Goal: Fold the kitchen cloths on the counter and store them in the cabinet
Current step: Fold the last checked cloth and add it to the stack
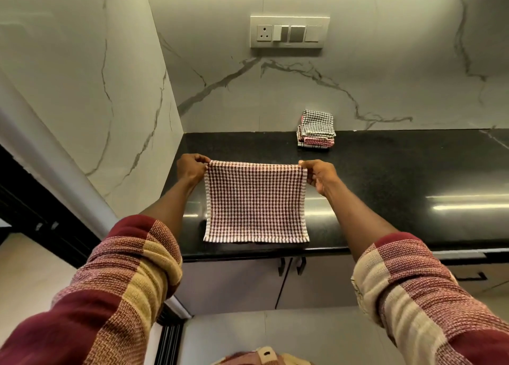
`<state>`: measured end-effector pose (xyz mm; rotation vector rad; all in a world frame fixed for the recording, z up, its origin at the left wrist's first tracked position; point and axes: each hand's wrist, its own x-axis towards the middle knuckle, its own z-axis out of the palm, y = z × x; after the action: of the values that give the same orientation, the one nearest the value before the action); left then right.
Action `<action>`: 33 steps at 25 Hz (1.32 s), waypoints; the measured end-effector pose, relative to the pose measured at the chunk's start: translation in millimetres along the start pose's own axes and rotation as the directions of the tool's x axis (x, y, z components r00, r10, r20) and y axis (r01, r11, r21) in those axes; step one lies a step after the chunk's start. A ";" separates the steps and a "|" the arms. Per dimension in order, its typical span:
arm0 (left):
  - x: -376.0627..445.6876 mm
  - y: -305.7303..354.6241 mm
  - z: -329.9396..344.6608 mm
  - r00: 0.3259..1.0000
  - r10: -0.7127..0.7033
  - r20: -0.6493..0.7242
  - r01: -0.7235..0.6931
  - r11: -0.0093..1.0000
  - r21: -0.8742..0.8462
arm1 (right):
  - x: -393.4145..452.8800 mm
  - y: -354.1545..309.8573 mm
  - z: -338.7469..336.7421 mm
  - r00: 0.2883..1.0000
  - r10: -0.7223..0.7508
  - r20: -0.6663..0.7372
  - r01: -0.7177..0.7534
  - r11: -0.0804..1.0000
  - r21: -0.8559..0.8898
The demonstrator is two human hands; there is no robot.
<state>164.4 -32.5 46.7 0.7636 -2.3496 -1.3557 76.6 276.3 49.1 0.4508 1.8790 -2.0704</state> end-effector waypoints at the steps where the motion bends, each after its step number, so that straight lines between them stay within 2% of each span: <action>1: 2.9 3.1 -1.2 1.000 0.000 -0.001 0.000 0.999 -0.032 | 0.2 -3.9 0.7 0.999 0.028 0.017 -0.030 0.997 0.077; 3: 9.2 7.4 -3.1 1.000 -0.004 0.016 0.006 0.994 -0.110 | 0.3 -10.0 3.4 0.995 0.063 0.071 -0.073 0.986 0.147; 5: 16.4 7.5 -5.0 0.999 0.007 0.033 -0.003 0.993 -0.121 | 1.0 -12.7 5.8 0.994 0.058 0.097 -0.067 0.994 0.087; 8: 29.1 7.1 -8.7 0.997 0.057 0.042 -0.056 0.998 -0.036 | 2.0 -18.9 8.1 0.995 -0.082 0.063 0.091 0.984 -0.156; 9: 33.0 8.8 -9.6 0.993 0.107 0.046 -0.109 0.994 0.029 | 2.0 -21.6 9.9 0.986 -0.161 0.050 0.168 0.942 -0.292; 10: 36.5 11.4 -9.8 0.983 0.178 0.053 -0.183 0.976 0.121 | 2.1 -25.3 12.3 0.967 -0.251 0.042 0.242 0.855 -0.458; 12: 42.9 21.6 -9.9 0.948 0.312 0.063 -0.317 0.909 0.271 | 0.9 -34.3 20.7 0.905 -0.423 0.043 0.309 0.584 -0.751; 14: 49.9 36.9 -11.7 0.917 0.397 0.025 -0.387 0.877 0.286 | -3.4 -46.3 31.8 0.801 -0.598 0.031 0.304 0.362 -0.881; 15: 53.4 45.0 -13.0 0.901 0.434 -0.016 -0.414 0.868 0.276 | -5.9 -52.6 36.8 0.730 -0.683 0.026 0.315 0.304 -0.899; 18: 55.8 56.0 -19.3 0.788 0.588 -0.185 -0.529 0.799 0.287 | -13.9 -61.2 43.2 0.543 -0.840 -0.013 0.428 0.290 -0.856; 20: 45.5 41.7 -22.7 0.719 0.661 -0.213 -0.595 0.744 0.303 | -19.0 -48.8 39.7 0.512 -0.859 -0.006 0.451 0.275 -0.849; 21: 37.9 26.7 -22.7 0.722 0.672 -0.164 -0.615 0.733 0.290 | -21.6 -35.5 36.4 0.527 -0.850 0.010 0.443 0.264 -0.857; 22: 29.4 9.0 -21.1 0.759 0.646 -0.078 -0.612 0.749 0.253 | -23.7 -19.9 32.5 0.561 -0.827 0.026 0.428 0.263 -0.865; 23: 19.8 -8.7 -19.5 0.828 0.560 0.043 -0.556 0.808 0.196 | -24.8 -3.2 27.5 0.624 -0.780 0.037 0.399 0.277 -0.874; 24: 9.9 -26.6 -17.6 0.891 0.415 0.183 -0.440 0.888 0.131 | -26.0 13.8 21.7 0.714 -0.699 0.039 0.358 0.317 -0.878; 25: 2.1 -42.2 -16.1 0.912 0.255 0.322 -0.294 0.952 0.079 | -26.6 28.9 15.8 0.812 -0.582 0.036 0.315 0.385 -0.867; 26: -3.4 -56.9 -14.5 0.891 0.117 0.439 -0.156 0.986 0.054 | -27.8 43.2 10.4 0.899 -0.435 0.050 0.276 0.474 -0.836; 27: -7.2 -69.2 -12.9 0.852 0.014 0.523 -0.053 0.997 0.060 | -30.1 55.3 4.6 0.955 -0.286 0.082 0.236 0.560 -0.794; 28: -9.2 -77.4 -12.3 0.817 -0.068 0.573 0.026 0.996 0.080 | -32.2 64.8 -0.9 0.977 -0.182 0.113 0.203 0.623 -0.756; 30: -8.6 -84.6 -13.2 0.788 -0.162 0.594 0.140 0.987 0.082 | -32.4 76.9 -8.8 0.986 -0.121 0.113 0.165 0.716 -0.678; 33: -1.1 -80.3 -10.3 0.855 -0.149 0.497 0.202 0.978 -0.054 | -26.3 79.7 -6.6 0.988 -0.155 -0.017 0.124 0.849 -0.514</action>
<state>193.7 -71.6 -17.9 0.6763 -2.5981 -1.9320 134.7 275.8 -11.8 0.2440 2.4488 -1.5412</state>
